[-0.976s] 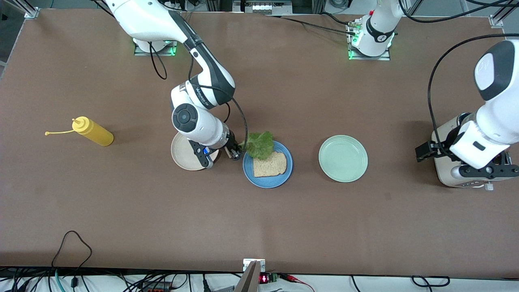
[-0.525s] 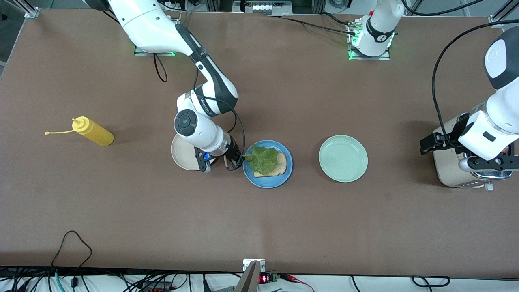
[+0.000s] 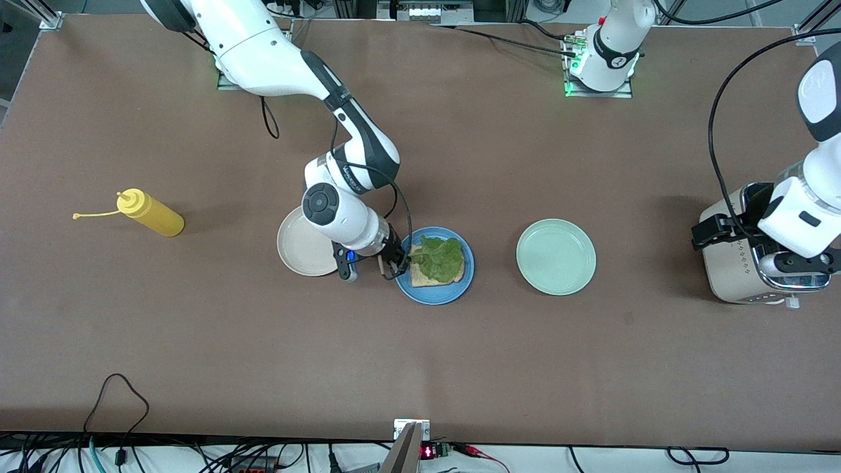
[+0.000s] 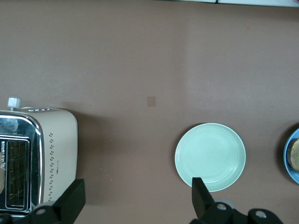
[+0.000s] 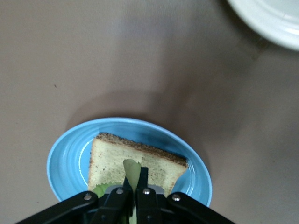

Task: Make sandwich in blue plate with both arms
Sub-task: 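Place the lettuce on the bread while the left gripper returns to toaster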

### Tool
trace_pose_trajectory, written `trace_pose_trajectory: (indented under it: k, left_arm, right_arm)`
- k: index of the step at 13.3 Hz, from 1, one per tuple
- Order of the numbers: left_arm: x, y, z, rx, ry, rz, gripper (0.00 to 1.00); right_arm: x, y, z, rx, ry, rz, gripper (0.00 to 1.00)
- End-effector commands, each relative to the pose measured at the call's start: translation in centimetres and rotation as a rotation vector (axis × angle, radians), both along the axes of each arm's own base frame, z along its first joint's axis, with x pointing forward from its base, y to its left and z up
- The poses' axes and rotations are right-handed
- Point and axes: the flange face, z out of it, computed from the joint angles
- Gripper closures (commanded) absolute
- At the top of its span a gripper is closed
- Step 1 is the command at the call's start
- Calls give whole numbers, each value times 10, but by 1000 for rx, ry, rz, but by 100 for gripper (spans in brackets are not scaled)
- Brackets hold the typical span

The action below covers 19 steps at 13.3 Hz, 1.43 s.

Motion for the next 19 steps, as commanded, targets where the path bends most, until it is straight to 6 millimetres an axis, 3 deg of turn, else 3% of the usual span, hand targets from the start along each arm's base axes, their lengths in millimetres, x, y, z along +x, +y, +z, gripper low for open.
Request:
trace_pose_trajectory:
  k: [1, 3, 5, 6, 7, 9, 14, 17, 19]
  left_arm:
    - [-18, 4, 11, -46, -16, -14, 0]
    - [-27, 12, 10, -42, -38, -43, 0]
    - [-32, 16, 15, -38, -18, -40, 0]
    - [-33, 17, 16, -30, -10, -44, 0]
    - [-35, 16, 18, -29, -9, -46, 0]
    - [-42, 15, 28, -29, -6, -49, 0]
    - [-48, 26, 22, -30, 37, -27, 0]
    - [-45, 32, 19, -30, 40, -18, 0]
    - [-45, 42, 18, -30, 41, -3, 0]
  right_arm:
    - [5, 12, -5, 19, -3, -22, 94]
    - [5, 12, -6, 19, -3, -20, 92]
    - [6, 11, -6, 18, -5, -20, 81]
    - [5, 12, -7, 18, -3, -19, 69]
    - [5, 11, -9, 16, 0, -20, 33]
    - [5, 11, -9, 13, 4, -16, 0]
    - [11, 2, 10, -3, -14, 24, 0]
    - [11, -9, 55, -12, -8, 147, 0]
    - [9, -29, 85, -14, -2, 271, 0]
